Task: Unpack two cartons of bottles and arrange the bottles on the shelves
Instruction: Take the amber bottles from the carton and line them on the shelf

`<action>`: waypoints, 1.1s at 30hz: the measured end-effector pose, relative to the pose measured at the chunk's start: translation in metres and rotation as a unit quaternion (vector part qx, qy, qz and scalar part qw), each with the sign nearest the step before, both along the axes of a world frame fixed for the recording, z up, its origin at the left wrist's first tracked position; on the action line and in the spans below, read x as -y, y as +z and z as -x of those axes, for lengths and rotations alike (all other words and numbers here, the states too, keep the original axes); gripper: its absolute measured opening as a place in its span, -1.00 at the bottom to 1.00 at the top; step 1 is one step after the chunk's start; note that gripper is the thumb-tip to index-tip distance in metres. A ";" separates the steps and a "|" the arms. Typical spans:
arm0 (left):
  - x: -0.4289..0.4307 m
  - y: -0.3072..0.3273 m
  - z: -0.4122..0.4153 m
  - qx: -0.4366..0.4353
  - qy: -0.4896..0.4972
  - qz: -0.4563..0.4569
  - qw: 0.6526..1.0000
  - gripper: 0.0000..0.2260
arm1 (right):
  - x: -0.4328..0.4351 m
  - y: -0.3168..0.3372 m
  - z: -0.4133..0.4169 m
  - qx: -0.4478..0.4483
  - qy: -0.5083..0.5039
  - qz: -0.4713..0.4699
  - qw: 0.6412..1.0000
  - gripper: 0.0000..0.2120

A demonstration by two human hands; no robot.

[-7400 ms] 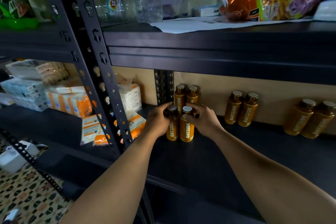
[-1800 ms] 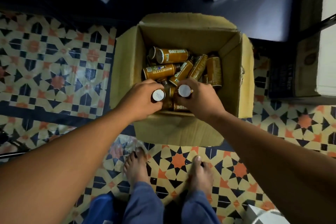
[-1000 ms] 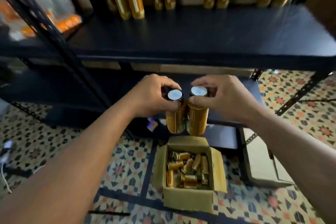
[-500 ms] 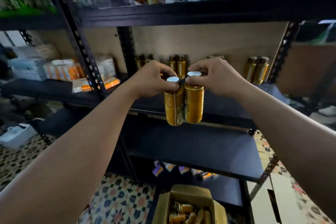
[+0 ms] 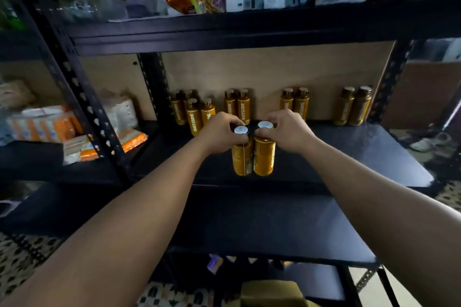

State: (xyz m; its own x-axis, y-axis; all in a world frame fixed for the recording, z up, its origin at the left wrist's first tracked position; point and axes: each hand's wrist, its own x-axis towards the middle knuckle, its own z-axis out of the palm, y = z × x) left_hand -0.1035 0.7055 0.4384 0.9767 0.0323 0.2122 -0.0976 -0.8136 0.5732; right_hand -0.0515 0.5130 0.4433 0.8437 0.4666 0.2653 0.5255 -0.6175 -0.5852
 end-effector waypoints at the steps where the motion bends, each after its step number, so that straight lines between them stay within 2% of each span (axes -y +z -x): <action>1: -0.006 -0.005 -0.011 -0.006 -0.001 0.003 1.000 -0.70 | -0.006 -0.003 -0.007 -0.005 -0.013 0.003 1.000 -0.73; 4: -0.021 -0.018 -0.038 -0.037 -0.016 0.011 0.999 -0.71 | -0.021 -0.014 -0.023 -0.027 -0.044 0.008 0.999 -0.81; 7: -0.029 -0.030 -0.058 -0.045 -0.024 0.025 0.998 -0.76 | -0.029 -0.027 -0.034 -0.049 -0.065 0.000 0.997 -0.75; 9: -0.030 -0.033 -0.067 -0.045 -0.020 0.043 0.998 -0.71 | -0.032 -0.033 -0.040 -0.060 -0.069 -0.010 0.996 -0.71; 19: -0.035 -0.033 -0.075 -0.069 -0.009 0.054 0.996 -0.55 | -0.021 -0.035 -0.054 -0.048 -0.001 0.001 0.999 -0.76; 27: -0.029 -0.017 -0.074 -0.116 -0.021 -0.020 0.993 -0.56 | -0.019 -0.042 -0.072 -0.041 0.013 0.002 0.999 -0.70; 33: -0.027 -0.019 -0.073 -0.114 0.002 0.003 0.993 -0.57 | -0.019 -0.047 -0.077 -0.039 0.028 -0.005 0.999 -0.66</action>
